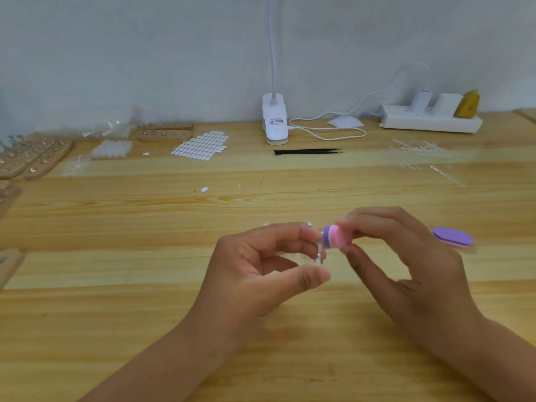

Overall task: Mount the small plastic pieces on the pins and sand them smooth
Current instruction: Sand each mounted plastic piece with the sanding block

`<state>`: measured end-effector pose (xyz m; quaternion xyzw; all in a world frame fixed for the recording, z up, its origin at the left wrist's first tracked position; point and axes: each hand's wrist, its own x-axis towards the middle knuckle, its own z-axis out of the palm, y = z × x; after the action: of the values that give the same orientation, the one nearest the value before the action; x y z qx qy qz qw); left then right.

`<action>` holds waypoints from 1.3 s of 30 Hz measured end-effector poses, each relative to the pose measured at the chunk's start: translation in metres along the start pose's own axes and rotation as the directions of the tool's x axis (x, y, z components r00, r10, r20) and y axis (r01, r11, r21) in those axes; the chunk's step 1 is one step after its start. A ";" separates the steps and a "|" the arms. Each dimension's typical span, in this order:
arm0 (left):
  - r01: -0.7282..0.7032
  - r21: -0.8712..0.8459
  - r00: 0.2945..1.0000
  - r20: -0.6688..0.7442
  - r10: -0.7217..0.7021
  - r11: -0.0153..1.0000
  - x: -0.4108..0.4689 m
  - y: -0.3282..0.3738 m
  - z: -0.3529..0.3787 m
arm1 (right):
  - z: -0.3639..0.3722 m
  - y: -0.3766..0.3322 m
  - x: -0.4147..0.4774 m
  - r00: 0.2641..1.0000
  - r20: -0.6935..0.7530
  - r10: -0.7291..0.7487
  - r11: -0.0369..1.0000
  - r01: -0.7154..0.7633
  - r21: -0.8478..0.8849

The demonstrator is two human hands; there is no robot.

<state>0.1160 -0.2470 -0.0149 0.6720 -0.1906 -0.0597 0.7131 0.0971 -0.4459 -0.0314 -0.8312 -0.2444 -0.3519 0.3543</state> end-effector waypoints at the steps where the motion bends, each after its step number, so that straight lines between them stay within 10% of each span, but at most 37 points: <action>1: -0.002 -0.016 1.000 -0.005 0.002 1.000 0.001 0.001 0.000 | -0.001 0.000 0.001 1.000 -0.017 0.016 1.000 -0.016 0.003; 39: -0.053 0.325 0.993 -0.082 0.083 0.944 -0.001 0.006 0.004 | 0.004 -0.002 -0.001 0.993 0.025 -0.117 0.993 0.118 -0.018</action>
<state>0.1128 -0.2497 -0.0093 0.7745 -0.1871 0.0286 0.6036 0.0966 -0.4421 -0.0334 -0.8230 -0.2938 -0.3643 0.3219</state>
